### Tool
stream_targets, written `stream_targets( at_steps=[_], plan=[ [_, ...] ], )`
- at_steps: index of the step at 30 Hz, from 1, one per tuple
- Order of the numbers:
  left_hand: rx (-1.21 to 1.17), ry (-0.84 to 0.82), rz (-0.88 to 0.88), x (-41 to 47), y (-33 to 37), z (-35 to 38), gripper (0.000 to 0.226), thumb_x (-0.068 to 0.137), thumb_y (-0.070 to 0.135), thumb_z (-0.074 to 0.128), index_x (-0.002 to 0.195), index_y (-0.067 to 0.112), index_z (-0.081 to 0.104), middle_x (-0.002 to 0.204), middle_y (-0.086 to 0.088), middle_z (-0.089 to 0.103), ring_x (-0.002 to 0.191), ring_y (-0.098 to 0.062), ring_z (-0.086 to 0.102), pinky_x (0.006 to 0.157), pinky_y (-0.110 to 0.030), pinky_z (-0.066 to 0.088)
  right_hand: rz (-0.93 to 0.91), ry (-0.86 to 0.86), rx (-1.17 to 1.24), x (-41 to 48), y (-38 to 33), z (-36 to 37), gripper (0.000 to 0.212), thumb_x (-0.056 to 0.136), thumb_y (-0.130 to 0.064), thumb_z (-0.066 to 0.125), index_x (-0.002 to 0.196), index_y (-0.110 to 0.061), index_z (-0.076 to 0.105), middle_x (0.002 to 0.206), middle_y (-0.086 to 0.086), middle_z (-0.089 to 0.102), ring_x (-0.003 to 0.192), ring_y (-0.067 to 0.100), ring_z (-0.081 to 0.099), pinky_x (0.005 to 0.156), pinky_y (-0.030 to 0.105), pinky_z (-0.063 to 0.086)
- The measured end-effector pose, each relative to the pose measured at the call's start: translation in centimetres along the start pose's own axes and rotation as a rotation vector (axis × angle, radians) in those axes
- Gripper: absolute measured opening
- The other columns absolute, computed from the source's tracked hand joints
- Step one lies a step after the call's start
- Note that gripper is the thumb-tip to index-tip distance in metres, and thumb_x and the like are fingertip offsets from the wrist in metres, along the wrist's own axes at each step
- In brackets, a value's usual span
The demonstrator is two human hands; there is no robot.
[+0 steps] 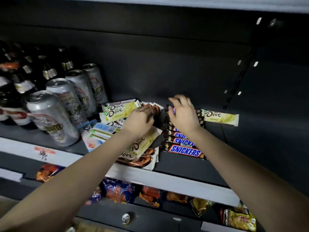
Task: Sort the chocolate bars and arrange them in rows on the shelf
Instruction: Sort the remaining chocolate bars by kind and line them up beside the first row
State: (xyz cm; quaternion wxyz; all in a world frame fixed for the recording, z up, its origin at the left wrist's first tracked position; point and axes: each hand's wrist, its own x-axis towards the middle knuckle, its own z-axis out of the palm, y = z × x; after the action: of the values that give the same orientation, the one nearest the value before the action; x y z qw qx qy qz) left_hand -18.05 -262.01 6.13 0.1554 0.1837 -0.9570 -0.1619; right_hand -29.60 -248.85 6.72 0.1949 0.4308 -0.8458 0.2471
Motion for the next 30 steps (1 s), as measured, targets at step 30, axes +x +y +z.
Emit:
stream_targets(
  at_steps=[30],
  plan=[
    [-0.089,0.074,-0.331,-1.0,-11.4,-4.5,0.047,0.096,0.026,0.042,0.141,0.012,0.039,0.151,-0.003,0.032,0.139,-0.017,0.028,0.115,-0.032,0.026,-0.192,-0.427,0.019,6.9,-8.6,9.3,0.044,0.099,-0.024,0.033,0.141,-0.013,0.035,0.150,0.004,0.028,0.132,0.027,0.033,0.109,0.037,0.027]
  ],
)
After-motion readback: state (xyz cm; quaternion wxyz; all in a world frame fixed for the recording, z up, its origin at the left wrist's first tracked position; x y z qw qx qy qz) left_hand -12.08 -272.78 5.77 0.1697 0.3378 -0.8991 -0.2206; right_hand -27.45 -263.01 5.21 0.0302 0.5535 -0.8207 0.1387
